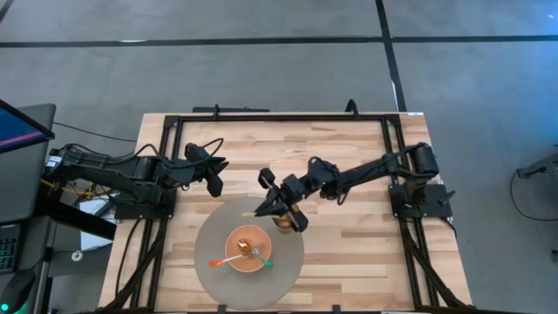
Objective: Pick & Place Utensil
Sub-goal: Put the yellow straw into the brown cup, then return to Home Position
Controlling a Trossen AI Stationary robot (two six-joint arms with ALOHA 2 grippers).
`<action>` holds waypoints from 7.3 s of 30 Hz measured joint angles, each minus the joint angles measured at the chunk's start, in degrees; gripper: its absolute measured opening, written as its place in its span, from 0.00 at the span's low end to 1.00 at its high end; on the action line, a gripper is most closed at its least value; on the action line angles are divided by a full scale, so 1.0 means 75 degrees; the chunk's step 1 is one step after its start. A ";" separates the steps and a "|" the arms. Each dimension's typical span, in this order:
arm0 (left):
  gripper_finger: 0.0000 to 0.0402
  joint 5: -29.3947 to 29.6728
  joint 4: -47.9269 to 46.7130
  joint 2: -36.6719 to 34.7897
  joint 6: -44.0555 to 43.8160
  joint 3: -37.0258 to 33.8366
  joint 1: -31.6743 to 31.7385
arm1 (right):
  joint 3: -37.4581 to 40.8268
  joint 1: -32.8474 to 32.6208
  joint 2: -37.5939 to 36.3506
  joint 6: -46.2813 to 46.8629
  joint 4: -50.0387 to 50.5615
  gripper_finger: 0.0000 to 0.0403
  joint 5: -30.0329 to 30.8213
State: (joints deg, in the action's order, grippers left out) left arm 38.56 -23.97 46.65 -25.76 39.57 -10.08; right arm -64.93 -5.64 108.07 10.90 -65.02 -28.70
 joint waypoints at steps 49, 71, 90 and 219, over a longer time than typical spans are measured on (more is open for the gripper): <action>0.20 0.0056 0.0124 -0.0249 0.0466 0.0000 0.0000 | 0.0020 0.2798 -0.2602 0.1395 0.3466 0.13 -0.4736; 0.20 0.0142 0.0603 -0.3714 0.1998 -0.1481 -0.0604 | 0.2789 0.2772 -0.8621 -0.3093 0.9898 0.01 0.0806; 0.20 -0.2207 0.3099 -0.6055 0.3743 -0.3671 -0.0601 | 0.6746 0.2604 -1.2801 -0.1765 0.8756 0.01 0.0825; 0.20 -0.0486 0.4590 -0.6199 0.3544 -0.5234 -0.0598 | 0.8574 0.2601 -1.4396 -0.0645 0.8613 0.00 0.3431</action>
State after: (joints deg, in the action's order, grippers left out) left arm 34.92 10.46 0.16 0.82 0.32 -14.57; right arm -0.62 13.87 0.10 6.07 -0.43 -2.96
